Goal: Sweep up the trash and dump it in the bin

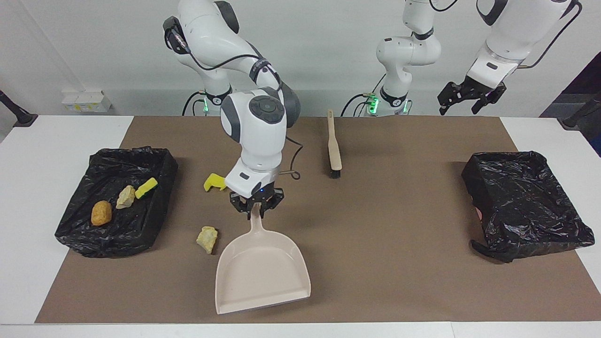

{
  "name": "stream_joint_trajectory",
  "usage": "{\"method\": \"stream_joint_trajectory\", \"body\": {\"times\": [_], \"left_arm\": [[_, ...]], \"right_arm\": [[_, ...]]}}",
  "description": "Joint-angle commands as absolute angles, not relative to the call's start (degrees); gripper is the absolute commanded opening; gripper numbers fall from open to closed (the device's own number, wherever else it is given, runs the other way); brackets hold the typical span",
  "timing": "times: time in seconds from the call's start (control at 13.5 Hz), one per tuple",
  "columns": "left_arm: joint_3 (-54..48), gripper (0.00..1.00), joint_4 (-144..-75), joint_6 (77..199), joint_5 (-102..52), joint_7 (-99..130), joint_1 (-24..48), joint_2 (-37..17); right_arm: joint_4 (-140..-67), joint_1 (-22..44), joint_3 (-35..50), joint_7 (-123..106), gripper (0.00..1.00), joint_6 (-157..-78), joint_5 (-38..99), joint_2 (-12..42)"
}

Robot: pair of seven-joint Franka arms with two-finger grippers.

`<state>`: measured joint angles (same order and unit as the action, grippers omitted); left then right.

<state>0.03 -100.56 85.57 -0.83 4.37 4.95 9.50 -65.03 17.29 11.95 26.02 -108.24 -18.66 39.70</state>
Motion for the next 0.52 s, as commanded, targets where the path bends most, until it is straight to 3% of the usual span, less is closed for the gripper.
{"method": "stream_joint_trajectory", "body": {"times": [0.0, 0.44], "left_arm": [[-0.2, 1.00, -101.1, 85.6, 0.1, 3.6, 4.3, 10.3], [-0.2, 1.00, -101.1, 85.7, 0.1, 3.7, 4.2, 10.3]], "right_arm": [[-57.0, 19.8, 12.0, 31.5, 0.00, -109.2, -17.5, 45.8], [-55.9, 22.5, 13.1, 36.2, 0.00, -116.1, -14.7, 48.9]]}}
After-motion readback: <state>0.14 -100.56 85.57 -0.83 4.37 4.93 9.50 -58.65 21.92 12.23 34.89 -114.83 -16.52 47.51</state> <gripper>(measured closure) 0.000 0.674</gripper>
